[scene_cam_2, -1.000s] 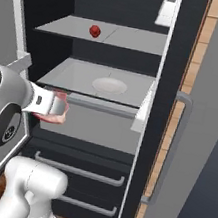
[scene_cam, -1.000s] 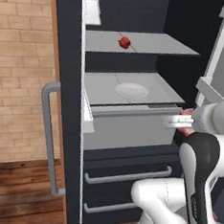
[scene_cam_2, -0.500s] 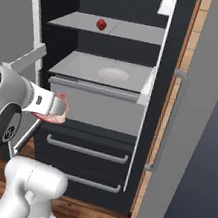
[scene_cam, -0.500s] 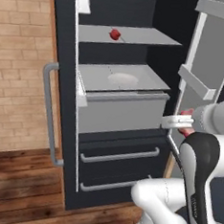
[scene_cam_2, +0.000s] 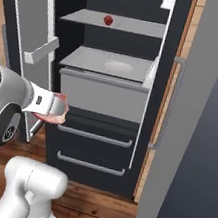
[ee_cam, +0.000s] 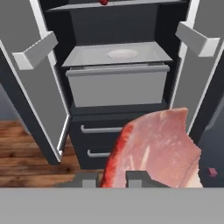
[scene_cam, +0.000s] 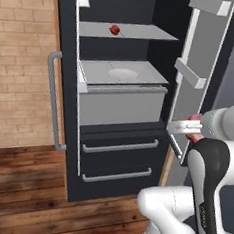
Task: Transport the steak from the fridge to the microwave and turn on the microwave.
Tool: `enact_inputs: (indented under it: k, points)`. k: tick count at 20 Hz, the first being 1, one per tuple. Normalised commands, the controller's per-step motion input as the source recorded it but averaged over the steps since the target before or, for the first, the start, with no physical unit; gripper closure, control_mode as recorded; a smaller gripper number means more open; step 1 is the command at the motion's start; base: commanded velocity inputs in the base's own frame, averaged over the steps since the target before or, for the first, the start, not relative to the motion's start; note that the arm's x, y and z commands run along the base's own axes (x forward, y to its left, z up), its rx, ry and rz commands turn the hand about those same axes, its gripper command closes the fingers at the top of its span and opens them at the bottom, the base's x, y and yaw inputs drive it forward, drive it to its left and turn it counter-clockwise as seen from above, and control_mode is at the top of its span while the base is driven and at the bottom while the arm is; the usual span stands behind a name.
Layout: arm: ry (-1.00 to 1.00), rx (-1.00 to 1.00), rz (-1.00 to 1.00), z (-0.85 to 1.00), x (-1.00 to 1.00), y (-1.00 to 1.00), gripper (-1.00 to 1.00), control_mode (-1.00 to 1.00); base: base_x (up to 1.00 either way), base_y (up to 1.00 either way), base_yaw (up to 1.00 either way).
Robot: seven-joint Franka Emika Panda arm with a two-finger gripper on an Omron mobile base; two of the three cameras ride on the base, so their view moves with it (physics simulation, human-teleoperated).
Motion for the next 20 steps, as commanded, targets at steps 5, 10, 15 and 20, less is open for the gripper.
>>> enact_inputs:
  k: [5,10,15,20]
  points:
    - [0.00,0.00,0.00,0.00,0.00,0.00,1.00,1.00,-0.57,0.19,0.00]
    - [0.00,0.00,0.00,0.00,0.00,0.00,1.00,1.00,-0.48,0.21,-0.01]
    - [0.00,0.00,0.00,0.00,0.00,0.00,1.00,1.00,-0.43,0.24,-0.10]
    - [0.00,0.00,0.00,0.00,0.00,0.00,1.00,1.00,-0.40,0.23,-0.27]
